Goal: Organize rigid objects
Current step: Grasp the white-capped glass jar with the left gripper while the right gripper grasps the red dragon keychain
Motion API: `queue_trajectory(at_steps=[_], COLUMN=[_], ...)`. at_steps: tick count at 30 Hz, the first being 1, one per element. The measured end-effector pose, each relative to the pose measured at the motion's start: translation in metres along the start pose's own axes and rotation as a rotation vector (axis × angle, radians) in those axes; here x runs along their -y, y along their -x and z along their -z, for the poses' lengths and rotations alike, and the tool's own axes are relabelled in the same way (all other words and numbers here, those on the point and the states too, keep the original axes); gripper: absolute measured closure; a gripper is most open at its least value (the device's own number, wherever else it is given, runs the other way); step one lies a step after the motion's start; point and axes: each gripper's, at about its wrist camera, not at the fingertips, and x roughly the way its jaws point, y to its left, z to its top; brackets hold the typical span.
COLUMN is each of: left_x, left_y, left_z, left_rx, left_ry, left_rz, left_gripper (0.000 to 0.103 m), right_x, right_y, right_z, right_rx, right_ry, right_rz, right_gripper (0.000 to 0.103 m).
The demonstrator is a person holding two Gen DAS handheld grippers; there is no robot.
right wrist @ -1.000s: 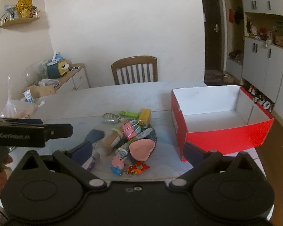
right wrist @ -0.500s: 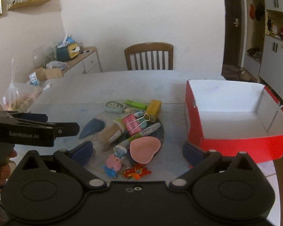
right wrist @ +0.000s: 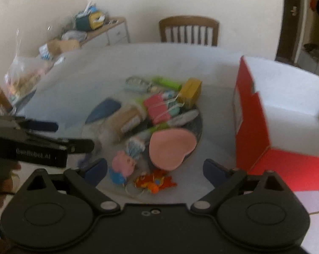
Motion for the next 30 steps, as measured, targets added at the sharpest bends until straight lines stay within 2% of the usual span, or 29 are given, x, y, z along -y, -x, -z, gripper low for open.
queue_trajectory(at_steps=[6,11,18,23,30], left_x=[0.000,0.000,-0.001,-0.003,-0.004], left_y=[-0.011,-0.018,-0.027,-0.029,-0.029], left_z=[0.008,0.011,0.012,0.014,0.014], left_rx=[-0.028,-0.046,-0.061,-0.075,-0.064], left_ry=[0.003,0.020,0.013,0.025,0.024], left_rz=[0.006,0.028,0.009,0.043,0.045], left_gripper=[0.001,0.001,0.018,0.022,0.040], right_x=[0.002,-0.001,-0.002,-0.005,-0.008], right_y=[-0.019,-0.029,-0.042,-0.044,-0.042], right_z=[0.013,0.014,0.013,0.014,0.014], right_rx=[-0.067,-0.083,-0.092,-0.091,-0.081], right_ry=[0.022,0.058,0.069,0.072,0.067], right_rz=[-0.002,-0.001,0.014,0.026,0.052], right_gripper=[0.015,0.022,0.029,0.036,0.043])
